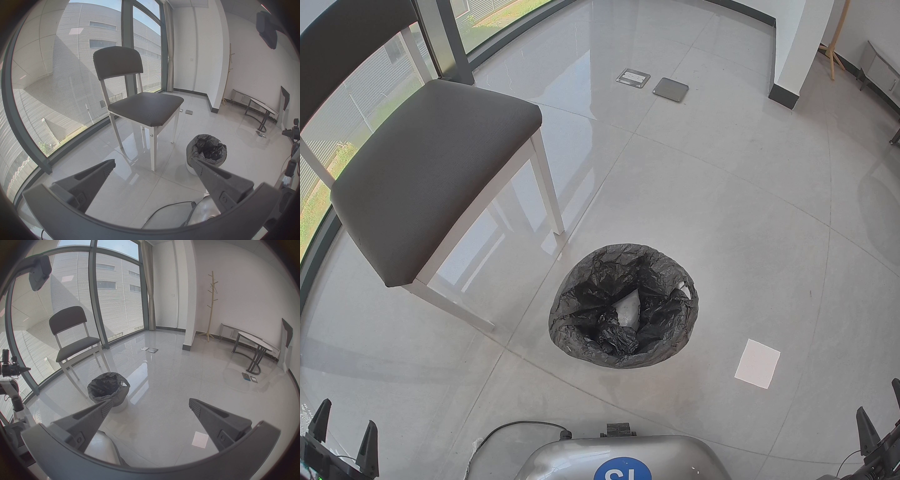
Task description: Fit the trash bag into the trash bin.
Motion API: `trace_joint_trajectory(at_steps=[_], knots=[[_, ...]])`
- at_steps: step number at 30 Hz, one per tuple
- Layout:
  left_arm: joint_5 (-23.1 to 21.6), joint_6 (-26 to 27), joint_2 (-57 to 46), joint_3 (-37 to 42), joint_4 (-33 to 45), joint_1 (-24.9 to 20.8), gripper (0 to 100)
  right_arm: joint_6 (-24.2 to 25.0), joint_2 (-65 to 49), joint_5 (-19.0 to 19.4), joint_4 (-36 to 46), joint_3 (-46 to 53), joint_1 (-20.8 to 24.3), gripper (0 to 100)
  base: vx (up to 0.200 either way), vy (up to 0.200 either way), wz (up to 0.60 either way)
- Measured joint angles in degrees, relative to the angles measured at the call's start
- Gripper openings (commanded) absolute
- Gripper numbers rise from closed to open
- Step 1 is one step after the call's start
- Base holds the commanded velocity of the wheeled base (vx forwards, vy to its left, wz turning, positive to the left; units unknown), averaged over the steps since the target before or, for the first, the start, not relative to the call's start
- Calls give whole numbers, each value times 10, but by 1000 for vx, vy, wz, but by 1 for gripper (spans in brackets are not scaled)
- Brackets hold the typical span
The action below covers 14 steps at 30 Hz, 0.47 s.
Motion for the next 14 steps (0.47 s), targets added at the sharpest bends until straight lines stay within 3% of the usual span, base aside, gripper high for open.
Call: trace_joint_trajectory(at_steps=[14], knots=[[0, 0, 0, 0, 0, 0, 100, 0, 0, 1, 0, 0, 0, 100, 0, 0, 0]])
